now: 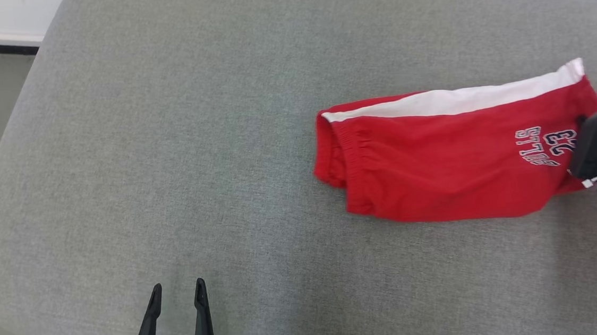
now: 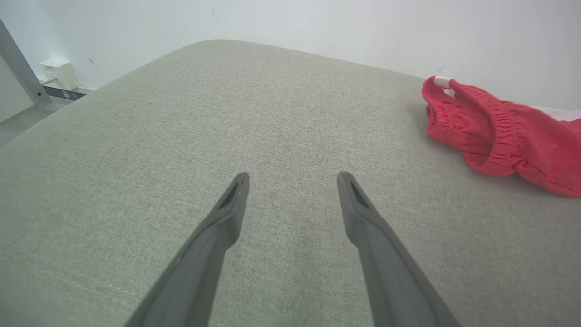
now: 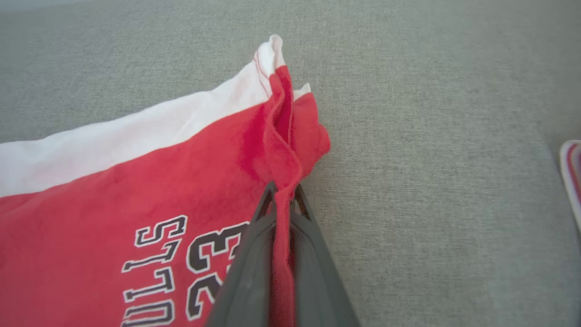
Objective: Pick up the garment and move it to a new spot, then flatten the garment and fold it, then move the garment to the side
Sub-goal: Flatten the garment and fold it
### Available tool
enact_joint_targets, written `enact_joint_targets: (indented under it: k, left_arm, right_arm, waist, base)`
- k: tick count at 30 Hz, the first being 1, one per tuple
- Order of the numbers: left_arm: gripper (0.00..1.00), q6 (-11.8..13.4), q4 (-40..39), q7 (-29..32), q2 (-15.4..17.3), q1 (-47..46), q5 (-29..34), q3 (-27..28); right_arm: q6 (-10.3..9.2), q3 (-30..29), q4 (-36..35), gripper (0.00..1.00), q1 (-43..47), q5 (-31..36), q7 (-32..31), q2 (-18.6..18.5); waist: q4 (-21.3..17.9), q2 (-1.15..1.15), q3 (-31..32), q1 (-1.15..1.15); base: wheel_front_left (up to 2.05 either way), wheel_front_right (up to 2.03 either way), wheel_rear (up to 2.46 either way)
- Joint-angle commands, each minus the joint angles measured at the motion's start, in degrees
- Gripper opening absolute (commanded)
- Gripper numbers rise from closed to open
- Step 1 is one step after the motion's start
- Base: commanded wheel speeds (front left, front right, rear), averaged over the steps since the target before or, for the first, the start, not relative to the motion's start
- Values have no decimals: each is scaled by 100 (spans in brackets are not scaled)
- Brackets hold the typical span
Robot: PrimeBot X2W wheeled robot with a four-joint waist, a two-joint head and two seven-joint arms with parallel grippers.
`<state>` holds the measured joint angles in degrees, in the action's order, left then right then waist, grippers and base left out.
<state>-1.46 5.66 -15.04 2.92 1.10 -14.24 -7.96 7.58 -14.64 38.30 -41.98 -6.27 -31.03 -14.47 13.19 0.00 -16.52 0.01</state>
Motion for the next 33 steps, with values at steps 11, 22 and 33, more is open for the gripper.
enact_joint_targets:
  k: [11,22,33]
  left_arm:
    - [100,40,27,-15,-2,71,-140,-165]
    - [100,36,68,-15,-4,9,-228,-291]
    - [100,107,78,-15,-4,23,-419,-526]
  right_arm:
    - [-15,-78,-1706,0,756,240,-520,-357]
    - [-15,1602,-2813,0,471,-464,-1430,-79]
    - [-15,2414,-1665,0,131,-764,-1463,317]
  waist:
    - [-245,0,320,-1]
    - [-137,0,404,-1]
    - [452,0,416,-1]
  base:
    - [0,0,0]
    - [0,0,0]
    - [0,0,0]
